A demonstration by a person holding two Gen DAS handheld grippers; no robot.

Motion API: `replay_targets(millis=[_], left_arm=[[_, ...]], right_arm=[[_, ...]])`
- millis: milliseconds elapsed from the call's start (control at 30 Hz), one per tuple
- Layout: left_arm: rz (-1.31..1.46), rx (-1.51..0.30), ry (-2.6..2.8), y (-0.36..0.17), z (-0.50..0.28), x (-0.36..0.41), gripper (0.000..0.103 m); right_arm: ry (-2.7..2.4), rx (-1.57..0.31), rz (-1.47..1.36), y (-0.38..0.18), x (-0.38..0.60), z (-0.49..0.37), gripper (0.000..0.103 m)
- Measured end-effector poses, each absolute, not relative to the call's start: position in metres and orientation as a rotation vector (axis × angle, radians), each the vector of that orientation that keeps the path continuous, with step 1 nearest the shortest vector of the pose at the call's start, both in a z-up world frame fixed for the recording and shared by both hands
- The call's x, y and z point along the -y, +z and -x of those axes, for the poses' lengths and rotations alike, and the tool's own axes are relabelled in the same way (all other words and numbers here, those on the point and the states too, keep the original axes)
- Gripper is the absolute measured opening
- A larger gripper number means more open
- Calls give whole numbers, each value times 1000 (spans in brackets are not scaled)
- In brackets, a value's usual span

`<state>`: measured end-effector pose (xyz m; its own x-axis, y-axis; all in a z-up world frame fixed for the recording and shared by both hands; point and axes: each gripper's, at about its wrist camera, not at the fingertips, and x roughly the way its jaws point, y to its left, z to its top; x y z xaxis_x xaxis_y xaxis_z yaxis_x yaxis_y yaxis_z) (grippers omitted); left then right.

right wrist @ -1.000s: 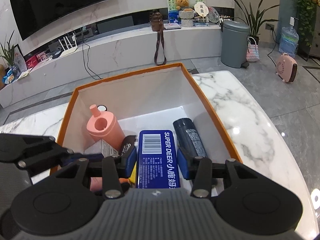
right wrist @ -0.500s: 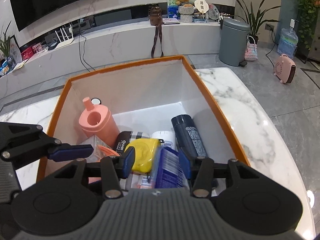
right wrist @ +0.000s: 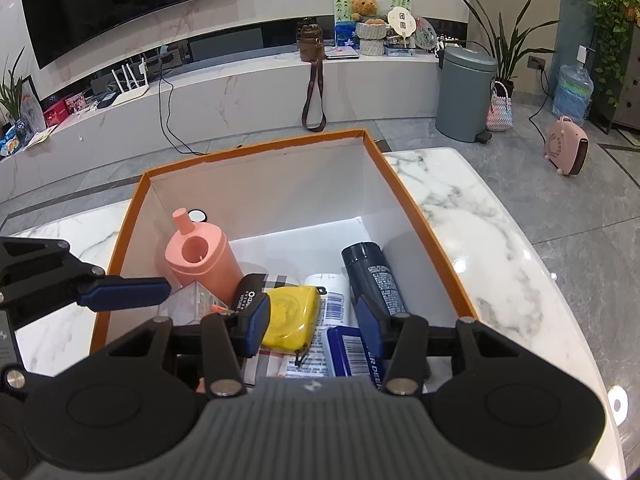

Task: Organize rigid objects
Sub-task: 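Lower the pink bottle and blue tin into the orange box and open both tools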

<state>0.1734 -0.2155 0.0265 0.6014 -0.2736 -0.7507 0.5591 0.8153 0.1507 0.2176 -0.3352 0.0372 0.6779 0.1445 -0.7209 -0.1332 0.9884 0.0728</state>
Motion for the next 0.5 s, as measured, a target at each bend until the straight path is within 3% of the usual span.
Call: replay_targets(millis=[333,433,500], left_arm=[[-254,-790,-443,44,-173,197,74],[-195,-790,-414,50,-174,190,81],[-148,-791,-385,52,-173,185,91]], right_arm=[[136,-770,-28,53,341,-207,52],[129,-761,-30,58,344,-203,56],[126,-753,-32,61,345,-200,58]])
